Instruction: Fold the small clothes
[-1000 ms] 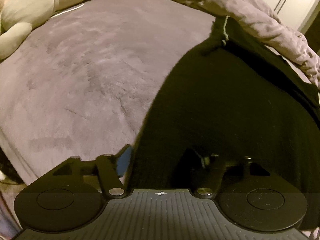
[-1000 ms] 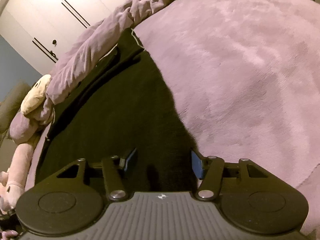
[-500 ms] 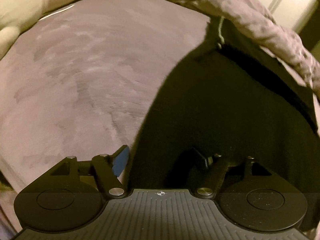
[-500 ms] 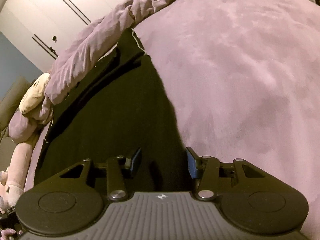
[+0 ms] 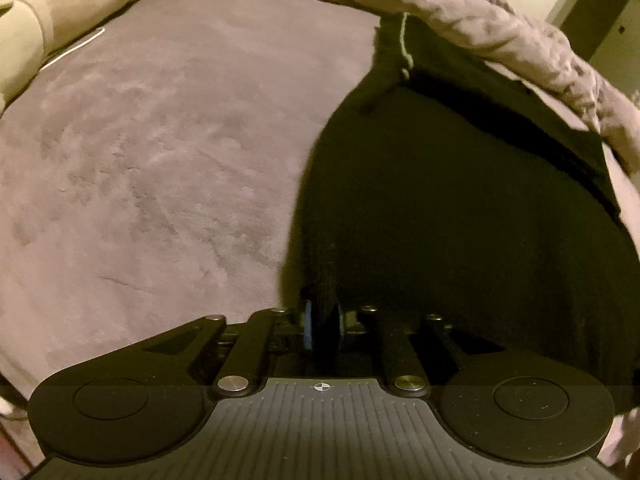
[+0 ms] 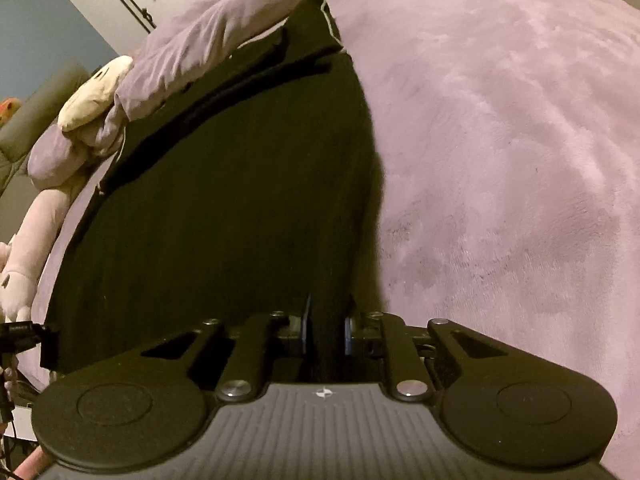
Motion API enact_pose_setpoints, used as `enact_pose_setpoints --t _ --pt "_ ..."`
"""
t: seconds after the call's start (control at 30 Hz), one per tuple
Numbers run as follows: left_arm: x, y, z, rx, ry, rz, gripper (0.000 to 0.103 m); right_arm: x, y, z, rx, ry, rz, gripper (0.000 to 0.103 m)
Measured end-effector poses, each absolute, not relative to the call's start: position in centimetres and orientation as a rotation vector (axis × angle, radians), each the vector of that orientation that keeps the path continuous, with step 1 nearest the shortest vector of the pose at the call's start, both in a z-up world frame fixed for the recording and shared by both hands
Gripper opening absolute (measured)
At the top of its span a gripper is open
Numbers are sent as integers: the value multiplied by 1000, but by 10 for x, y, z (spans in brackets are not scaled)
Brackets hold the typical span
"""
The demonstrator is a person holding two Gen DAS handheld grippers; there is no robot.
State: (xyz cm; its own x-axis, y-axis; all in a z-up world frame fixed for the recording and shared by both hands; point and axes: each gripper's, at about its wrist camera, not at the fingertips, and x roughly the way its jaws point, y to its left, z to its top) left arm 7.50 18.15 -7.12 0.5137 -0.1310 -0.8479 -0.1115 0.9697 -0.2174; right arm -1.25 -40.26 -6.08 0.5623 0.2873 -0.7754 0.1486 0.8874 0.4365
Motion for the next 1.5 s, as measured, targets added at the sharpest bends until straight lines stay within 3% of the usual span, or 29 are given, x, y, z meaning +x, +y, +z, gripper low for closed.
enact_pose_setpoints --t 0.03,0.13,0.23,0.43,0.53,0.83,0.9,1.03,1.23,1.5 --pt "74 180 -71 -244 1040 -11 28 -12 -403 -61 498 987 86 17" --pt "73 180 -72 -246 1052 -22 32 -11 -401 -61 484 1007 93 19" --pt "71 183 -73 -291 1066 -15 29 -10 -397 -62 483 1019 106 20" --pt "66 183 -74 -315 1068 -17 13 -11 -392 -61 444 1008 104 18" --pt "65 188 -73 -368 1070 -11 13 -13 -391 -61 439 1003 106 16" --pt "63 184 -76 -344 1086 -62 41 -10 -392 -64 452 1034 123 19" --pt "63 183 -75 -346 1089 -81 40 -8 -392 -63 440 1043 133 19" --pt "66 178 -76 -310 1130 -113 15 -8 -389 -59 413 1056 168 15" --pt "72 174 -56 -336 1124 -146 11 -6 -395 -39 523 1005 235 11" --pt "95 170 -2 -499 934 -166 11 14 -398 -6 787 834 336 11"
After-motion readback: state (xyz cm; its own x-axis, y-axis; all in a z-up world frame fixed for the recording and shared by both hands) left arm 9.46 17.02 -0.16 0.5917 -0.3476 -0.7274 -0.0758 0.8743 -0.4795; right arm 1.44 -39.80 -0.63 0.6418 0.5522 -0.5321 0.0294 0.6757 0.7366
